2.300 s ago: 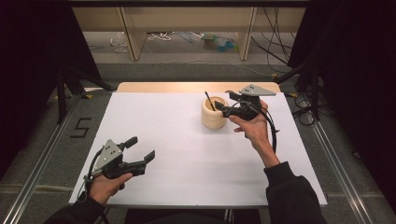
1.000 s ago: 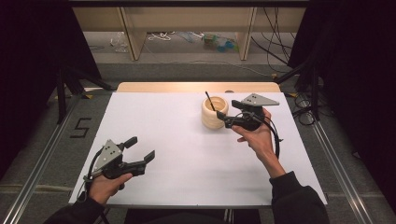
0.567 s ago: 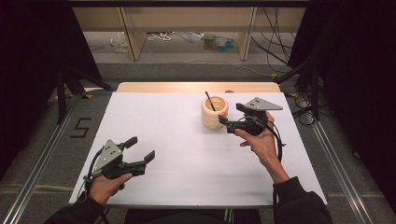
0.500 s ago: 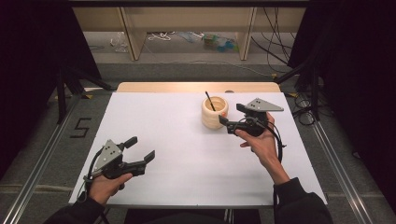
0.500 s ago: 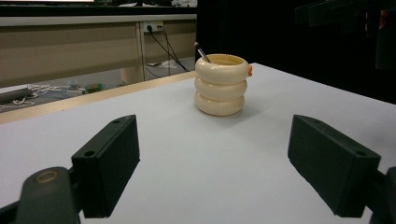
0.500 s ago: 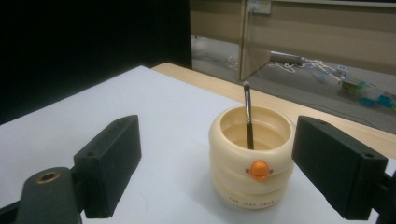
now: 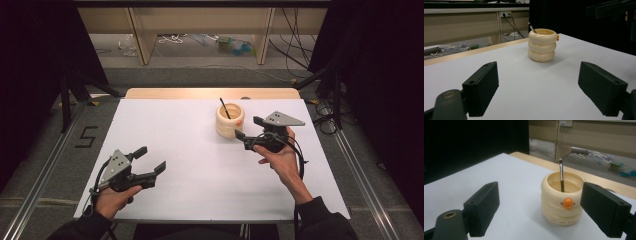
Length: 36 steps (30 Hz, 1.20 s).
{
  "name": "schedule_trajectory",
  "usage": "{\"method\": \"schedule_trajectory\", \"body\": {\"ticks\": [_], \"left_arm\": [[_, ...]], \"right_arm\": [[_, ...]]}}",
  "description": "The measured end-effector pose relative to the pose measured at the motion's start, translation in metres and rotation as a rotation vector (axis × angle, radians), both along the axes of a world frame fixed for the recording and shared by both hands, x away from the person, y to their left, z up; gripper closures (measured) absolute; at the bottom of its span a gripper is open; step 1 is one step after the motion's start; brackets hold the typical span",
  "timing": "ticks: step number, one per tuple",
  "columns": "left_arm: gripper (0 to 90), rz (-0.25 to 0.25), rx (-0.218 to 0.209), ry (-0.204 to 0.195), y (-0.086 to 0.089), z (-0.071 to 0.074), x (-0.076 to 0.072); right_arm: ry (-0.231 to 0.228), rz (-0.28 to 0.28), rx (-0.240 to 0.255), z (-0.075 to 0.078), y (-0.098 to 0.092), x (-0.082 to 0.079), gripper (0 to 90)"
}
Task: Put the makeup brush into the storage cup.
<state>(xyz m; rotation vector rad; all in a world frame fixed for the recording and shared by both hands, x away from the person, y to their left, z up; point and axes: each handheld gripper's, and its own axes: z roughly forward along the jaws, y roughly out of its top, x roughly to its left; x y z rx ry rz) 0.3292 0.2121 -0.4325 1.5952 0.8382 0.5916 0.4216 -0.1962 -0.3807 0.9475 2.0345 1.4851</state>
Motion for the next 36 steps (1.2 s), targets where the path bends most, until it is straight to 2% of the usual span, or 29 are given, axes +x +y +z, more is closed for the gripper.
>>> {"method": "schedule_trajectory", "body": {"ticks": [15,36], "left_arm": [[16.5,0.0,-0.001,0.0,0.0,0.0,0.0],[16.5,0.001,-0.001,0.0,0.0,0.0,-0.001]], "right_arm": [[0.013,0.01,-0.014,-0.01,-0.005,-0.014,16.5],[0.024,0.02,-0.003,-0.022,-0.011,-0.031,16.5]]}}
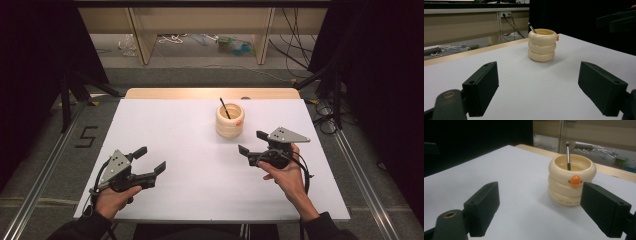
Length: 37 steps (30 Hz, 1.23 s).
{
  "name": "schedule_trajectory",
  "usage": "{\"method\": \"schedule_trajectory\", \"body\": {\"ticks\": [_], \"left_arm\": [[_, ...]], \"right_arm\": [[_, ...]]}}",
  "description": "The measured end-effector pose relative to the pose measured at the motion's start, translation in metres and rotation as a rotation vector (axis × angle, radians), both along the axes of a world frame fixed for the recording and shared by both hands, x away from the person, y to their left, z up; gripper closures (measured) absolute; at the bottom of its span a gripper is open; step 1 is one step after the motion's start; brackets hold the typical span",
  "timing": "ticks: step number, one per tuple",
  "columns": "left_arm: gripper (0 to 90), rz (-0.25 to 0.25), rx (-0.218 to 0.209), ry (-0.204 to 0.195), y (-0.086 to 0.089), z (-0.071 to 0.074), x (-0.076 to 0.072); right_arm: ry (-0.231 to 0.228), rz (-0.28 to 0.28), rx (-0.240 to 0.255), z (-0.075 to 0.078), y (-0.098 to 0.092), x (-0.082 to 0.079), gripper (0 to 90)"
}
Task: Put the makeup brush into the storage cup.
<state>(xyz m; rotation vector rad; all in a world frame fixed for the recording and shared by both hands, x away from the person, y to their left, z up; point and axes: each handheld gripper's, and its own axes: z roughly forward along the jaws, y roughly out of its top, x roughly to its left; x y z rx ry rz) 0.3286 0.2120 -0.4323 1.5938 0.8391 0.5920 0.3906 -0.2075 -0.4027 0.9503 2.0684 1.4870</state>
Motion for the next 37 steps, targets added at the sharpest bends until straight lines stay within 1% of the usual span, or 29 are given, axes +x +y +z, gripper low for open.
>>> {"method": "schedule_trajectory", "body": {"ticks": [1,2,3,5,7,9,10,11,12,13,14,15,16,17,18,20,21,23,24,26,27,28,29,30,32,34,35,36,37], "left_arm": [[16.5,0.0,0.0,0.0,0.0,0.0,0.0],[16.5,0.0,0.0,0.001,0.0,0.0,0.0],[16.5,0.0,0.0,0.002,0.0,0.0,0.0],[16.5,-0.002,0.0,0.003,0.0,0.0,0.0],[16.5,-0.002,0.0,0.002,0.0,0.0,0.0],[16.5,-0.003,0.0,0.002,0.0,-0.001,0.001],[16.5,-0.003,0.0,0.003,0.0,0.0,0.0],[16.5,-0.003,0.001,0.002,0.0,0.0,0.0],[16.5,-0.003,0.001,0.001,0.0,0.0,0.0],[16.5,-0.003,0.002,0.001,0.0,0.0,0.0],[16.5,-0.004,0.002,0.001,0.0,0.0,0.0],[16.5,-0.004,0.002,0.001,0.0,0.0,0.0],[16.5,-0.004,0.003,0.001,0.0,0.0,0.0],[16.5,-0.004,0.002,0.001,0.0,0.0,0.0],[16.5,-0.004,0.003,0.001,0.0,0.0,0.0],[16.5,-0.003,0.001,0.002,0.0,0.0,0.0],[16.5,-0.003,0.001,0.001,0.0,0.0,0.0],[16.5,-0.004,0.001,0.001,-0.001,0.0,0.0],[16.5,-0.006,0.002,0.0,-0.001,0.0,0.0],[16.5,-0.007,0.002,0.001,-0.001,0.0,0.0],[16.5,-0.006,0.002,0.0,-0.001,0.0,0.0],[16.5,-0.006,0.003,0.0,-0.001,0.0,0.0],[16.5,-0.006,0.001,0.001,-0.001,0.0,0.0],[16.5,-0.005,0.001,0.001,-0.001,0.0,0.0],[16.5,-0.005,0.001,0.001,-0.001,0.0,0.0],[16.5,-0.007,0.0,0.002,-0.001,0.0,0.0],[16.5,-0.007,-0.001,0.002,-0.001,-0.001,0.001],[16.5,-0.006,-0.003,0.004,-0.001,-0.001,0.001],[16.5,-0.005,-0.003,0.005,-0.001,-0.001,0.001]], "right_arm": [[-0.004,0.0,-0.007,-0.001,0.0,-0.001,16.5],[-0.004,0.005,0.001,-0.002,0.0,-0.001,16.5],[-0.001,0.005,-0.002,-0.002,0.0,-0.002,16.5],[-0.004,-0.003,0.006,-0.003,0.0,-0.004,16.5],[0.0,0.002,-0.005,-0.004,0.0,-0.006,16.5],[-0.002,0.009,0.001,-0.005,0.001,-0.008,16.5],[0.0,0.007,-0.002,-0.005,0.001,-0.009,16.5],[0.023,0.013,0.009,-0.005,0.002,-0.011,16.5],[0.009,0.017,0.004,-0.005,0.001,-0.011,16.5],[0.023,0.016,0.006,-0.004,0.001,-0.013,16.5],[0.007,0.013,0.017,-0.004,0.001,-0.014,16.5],[0.007,0.013,0.017,-0.004,0.001,-0.014,16.5],[0.027,0.018,0.004,-0.003,0.0,-0.015,16.5],[0.008,0.007,0.003,-0.004,0.0,-0.016,16.5],[0.016,0.014,0.016,-0.004,-0.001,-0.017,16.5],[0.022,0.013,0.01,-0.004,-0.002,-0.019,16.5],[0.02,0.011,0.022,-0.005,-0.001,-0.019,16.5],[0.03,0.02,0.014,-0.005,-0.003,-0.02,16.5],[0.022,0.02,0.021,-0.007,-0.002,-0.02,16.6],[0.023,0.01,0.022,-0.007,-0.002,-0.021,16.6],[0.021,0.008,0.011,-0.007,-0.003,-0.021,16.5],[0.016,0.008,0.01,-0.007,-0.004,-0.02,16.5],[0.01,0.008,0.02,-0.007,-0.003,-0.02,16.5],[0.014,0.008,0.013,-0.006,-0.004,-0.02,16.5],[0.004,0.0,0.019,-0.006,-0.004,-0.019,16.5],[0.005,0.002,0.021,-0.006,-0.004,-0.019,16.5],[0.0,0.0,0.012,-0.006,-0.005,-0.019,16.6],[-0.013,0.003,0.022,-0.007,-0.004,-0.018,16.5],[0.007,0.005,0.025,-0.007,-0.004,-0.019,16.5]]}}
